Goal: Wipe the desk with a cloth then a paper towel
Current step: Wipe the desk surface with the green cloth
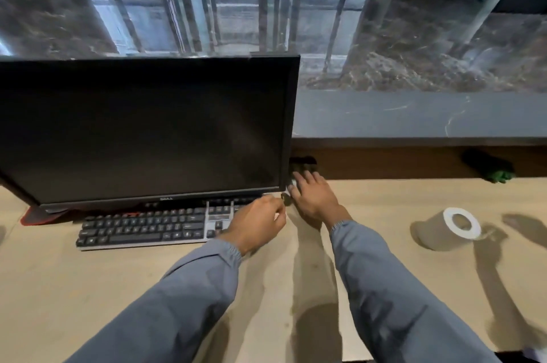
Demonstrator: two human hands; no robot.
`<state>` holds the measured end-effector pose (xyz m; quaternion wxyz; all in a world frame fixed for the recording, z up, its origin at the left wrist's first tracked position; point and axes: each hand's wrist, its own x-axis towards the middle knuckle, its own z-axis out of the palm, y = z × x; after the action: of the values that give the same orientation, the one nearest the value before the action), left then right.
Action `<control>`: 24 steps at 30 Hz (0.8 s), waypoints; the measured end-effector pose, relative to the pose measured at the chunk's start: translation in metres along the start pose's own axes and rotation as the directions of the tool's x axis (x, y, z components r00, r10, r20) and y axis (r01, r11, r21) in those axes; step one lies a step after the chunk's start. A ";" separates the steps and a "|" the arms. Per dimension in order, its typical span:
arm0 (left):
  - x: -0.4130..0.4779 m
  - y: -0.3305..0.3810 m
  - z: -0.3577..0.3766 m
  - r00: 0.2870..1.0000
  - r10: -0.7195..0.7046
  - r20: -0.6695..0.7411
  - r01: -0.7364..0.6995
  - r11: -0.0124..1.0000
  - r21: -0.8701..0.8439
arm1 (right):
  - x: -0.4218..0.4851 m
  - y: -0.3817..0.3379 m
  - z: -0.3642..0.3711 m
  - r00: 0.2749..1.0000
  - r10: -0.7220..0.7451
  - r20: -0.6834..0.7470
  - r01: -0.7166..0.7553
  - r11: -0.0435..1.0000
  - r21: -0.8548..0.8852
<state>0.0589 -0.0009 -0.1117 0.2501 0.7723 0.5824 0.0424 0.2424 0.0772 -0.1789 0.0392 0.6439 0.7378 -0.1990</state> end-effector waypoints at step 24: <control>0.007 -0.028 0.041 0.946 0.320 -0.053 -0.295 0.918 0.264 | 0.029 0.020 0.052 0.998 0.052 -0.044 -0.060 0.979 -0.196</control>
<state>0.0513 -0.0023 -0.1610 0.1117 0.8768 0.4657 0.0435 0.2467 0.0879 -0.2408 0.0942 0.6611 0.7359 -0.1114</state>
